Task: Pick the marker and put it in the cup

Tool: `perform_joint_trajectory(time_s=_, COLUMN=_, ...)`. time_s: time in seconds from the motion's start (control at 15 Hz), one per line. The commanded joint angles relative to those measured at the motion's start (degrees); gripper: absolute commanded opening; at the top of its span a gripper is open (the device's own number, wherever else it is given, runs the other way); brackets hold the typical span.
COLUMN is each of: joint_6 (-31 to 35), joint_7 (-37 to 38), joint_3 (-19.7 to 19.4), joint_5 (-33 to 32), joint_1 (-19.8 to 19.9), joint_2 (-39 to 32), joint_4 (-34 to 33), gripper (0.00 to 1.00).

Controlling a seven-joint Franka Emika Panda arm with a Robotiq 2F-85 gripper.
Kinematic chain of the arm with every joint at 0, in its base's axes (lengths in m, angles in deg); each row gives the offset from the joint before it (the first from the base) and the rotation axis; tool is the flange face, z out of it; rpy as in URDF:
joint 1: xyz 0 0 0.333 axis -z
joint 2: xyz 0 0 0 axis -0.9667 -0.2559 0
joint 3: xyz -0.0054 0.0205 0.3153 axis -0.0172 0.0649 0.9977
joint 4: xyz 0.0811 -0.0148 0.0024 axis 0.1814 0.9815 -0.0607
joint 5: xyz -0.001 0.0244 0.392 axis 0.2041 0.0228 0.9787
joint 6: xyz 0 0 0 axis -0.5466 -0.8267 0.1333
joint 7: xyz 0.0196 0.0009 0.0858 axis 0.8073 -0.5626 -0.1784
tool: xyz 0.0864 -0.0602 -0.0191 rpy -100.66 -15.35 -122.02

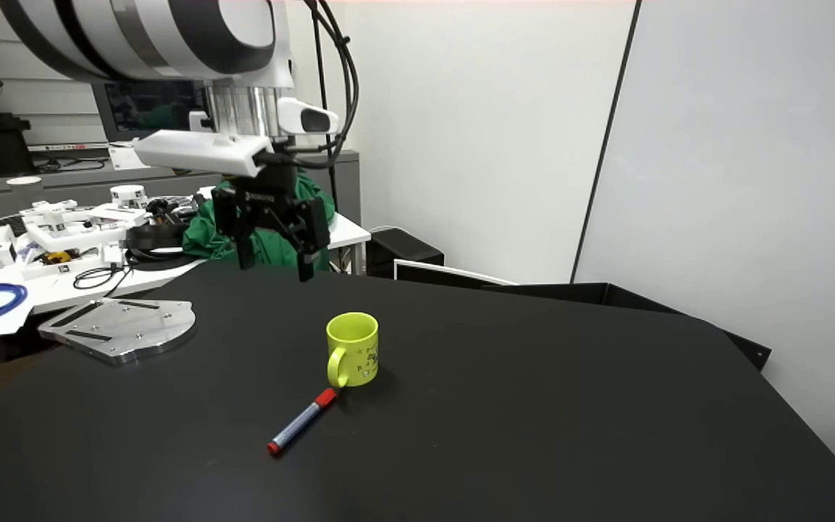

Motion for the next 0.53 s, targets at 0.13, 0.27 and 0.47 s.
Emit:
perform_joint_trajectory(time_s=0.13, joint_6=0.81, joint_7=-0.16, joint_3=-1.45, joint_5=-0.52, joint_1=-0.92, joint_2=-2.53, joint_4=-0.09, gripper=1.00)
perform_joint_trajectory(time_s=0.27, joint_6=0.81, joint_7=-0.16, joint_3=-1.45, joint_5=-0.53, joint_1=-0.93, joint_2=-2.51, joint_4=-0.13, gripper=1.00)
perform_joint_trajectory(time_s=0.47, joint_6=2.22, joint_7=-1.16, joint_3=-1.64, joint_5=0.84, joint_1=-0.39, joint_2=-3.82, joint_4=-0.55, gripper=1.00)
